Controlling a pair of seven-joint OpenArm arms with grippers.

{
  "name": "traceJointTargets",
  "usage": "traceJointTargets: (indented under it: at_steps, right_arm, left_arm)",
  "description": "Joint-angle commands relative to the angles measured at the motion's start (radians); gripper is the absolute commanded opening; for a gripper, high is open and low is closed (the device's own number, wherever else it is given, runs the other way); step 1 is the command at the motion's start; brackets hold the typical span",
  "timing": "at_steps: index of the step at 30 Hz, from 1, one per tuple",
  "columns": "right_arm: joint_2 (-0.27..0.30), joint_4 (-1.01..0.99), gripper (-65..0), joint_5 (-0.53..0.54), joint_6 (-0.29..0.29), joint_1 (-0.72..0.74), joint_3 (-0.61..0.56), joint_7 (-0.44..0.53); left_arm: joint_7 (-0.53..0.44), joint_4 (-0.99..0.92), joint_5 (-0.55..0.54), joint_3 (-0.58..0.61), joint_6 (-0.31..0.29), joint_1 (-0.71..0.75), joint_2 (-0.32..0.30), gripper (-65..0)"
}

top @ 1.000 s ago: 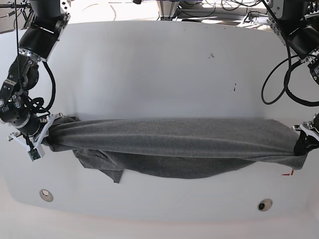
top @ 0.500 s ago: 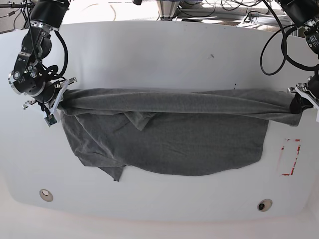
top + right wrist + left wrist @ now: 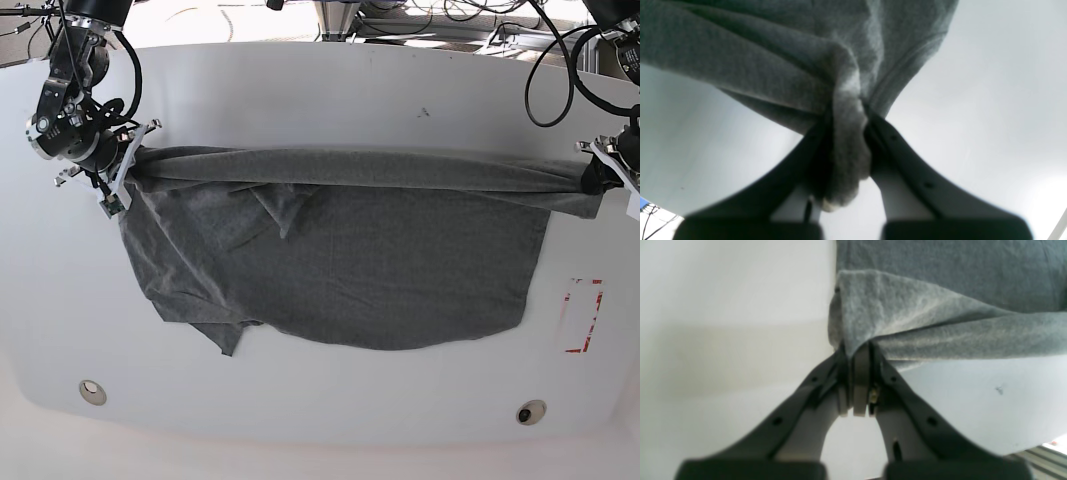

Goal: Fold the T-shirt properly
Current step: 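Lay the shirt down with both grippers, dragging the held edge over it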

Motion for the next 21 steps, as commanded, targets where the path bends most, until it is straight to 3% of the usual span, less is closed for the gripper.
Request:
traceJointTargets:
  at_steps: [1,5,11,18,21]
  right_arm:
    - [0.02,0.018,-64.2,-0.007,-0.005,-0.028,0.008,0.005]
    - [-0.003,0.021,-64.2,-0.01,-0.005,-0.071,0.008,0.005]
    - [-0.027,0.022,-63.7,-0.007,-0.005,-0.134,0.035,0.005]
    - [-0.06,0.028,-63.3,-0.009,-0.005,-0.17,0.04,0.005]
    - [-0.063,0.033,-57.2,-0.007,-0.005,-0.18,0.04,0.005]
  left_arm:
    - [-0.02,0.013,-0.01,-0.003,0.0,0.003,-0.05,-65.0]
    - [-0.02,0.012,0.02,0.02,0.0,0.021,-0.059,-65.0]
    - [-0.021,0.012,0.149,0.067,-0.004,0.024,-0.058,-65.0]
    - [-0.023,0.012,0.258,0.093,-0.106,0.015,-0.05,-65.0]
    - [-0.023,0.012,0.298,0.119,-0.136,-0.02,-0.049,-65.0]
